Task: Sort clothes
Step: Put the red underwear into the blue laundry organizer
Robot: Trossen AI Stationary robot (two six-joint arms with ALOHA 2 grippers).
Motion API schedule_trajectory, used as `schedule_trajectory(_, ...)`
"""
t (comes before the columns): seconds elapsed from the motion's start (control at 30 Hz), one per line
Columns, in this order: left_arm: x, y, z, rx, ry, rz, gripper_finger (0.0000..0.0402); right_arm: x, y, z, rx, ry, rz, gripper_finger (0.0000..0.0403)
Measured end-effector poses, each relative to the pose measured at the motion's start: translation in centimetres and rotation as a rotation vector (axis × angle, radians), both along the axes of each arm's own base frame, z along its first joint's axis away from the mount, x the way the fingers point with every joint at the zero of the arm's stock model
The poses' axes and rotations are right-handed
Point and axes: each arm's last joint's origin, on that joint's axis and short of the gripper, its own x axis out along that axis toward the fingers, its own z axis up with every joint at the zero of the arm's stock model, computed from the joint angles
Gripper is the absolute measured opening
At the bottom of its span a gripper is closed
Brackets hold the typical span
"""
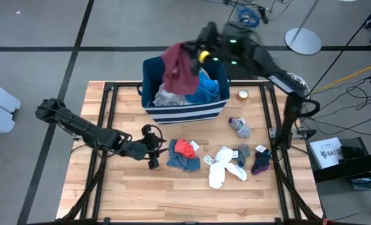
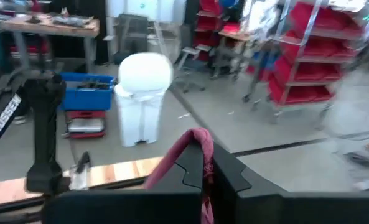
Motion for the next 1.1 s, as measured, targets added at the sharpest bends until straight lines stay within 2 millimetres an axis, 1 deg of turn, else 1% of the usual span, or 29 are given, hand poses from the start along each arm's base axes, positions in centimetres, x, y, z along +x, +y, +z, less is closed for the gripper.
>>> schedule_trajectory(0.1, 0.0, 0.0, 0.0, 0.020, 0.011, -0.010, 0.0177, 2.1, -2.5, -2.4, 0.061, 0.033, 0.030, 0.0000)
schedule_trajectory(0.27, 0.0, 0.0, 0.0, 0.051, 0.014, -0.032, 0.0177, 4.4, -5.5, -6.7, 0.148, 0.175, 0.015, 0.0000)
schedule_trajectory(0.33, 0.0, 0.0, 0.0, 0.042, 0.011, -0.026, 0.0177, 5.0, -6.1, -8.3, 0.162, 0.255, 0.012, 0.0000)
schedule_trajectory(0.53, 0.0, 0.0, 0.0, 0.040, 0.006, -0.026, 0.0177, 6.3, -6.8, -12.6, 0.198, 0.480, 0.035, 0.0000)
schedule_trajectory(0.63, 0.0, 0.0, 0.0, 0.040, 0.007, -0.026, 0.0177, 7.0, -7.1, -14.5, 0.220, 0.555, 0.043, 0.0000)
schedule_trajectory(0.77, 0.0, 0.0, 0.1, 0.044, 0.008, -0.029, 0.0177, 7.6, -7.3, -15.6, 0.233, 0.577, 0.044, 0.0000)
schedule_trajectory(0.9, 0.0, 0.0, 0.1, 0.066, 0.013, -0.043, 0.0177, 7.6, -7.4, -15.6, 0.226, 0.577, 0.038, 0.0006)
schedule_trajectory(1.0, 0.0, 0.0, 0.1, 0.067, 0.014, -0.043, 0.0177, 7.5, -7.3, -15.3, 0.222, 0.571, 0.038, 0.0023)
schedule_trajectory(1.1, 0.0, 0.0, 0.1, 0.070, 0.013, -0.040, 0.0177, 7.4, -7.3, -15.1, 0.223, 0.573, 0.037, 0.0049)
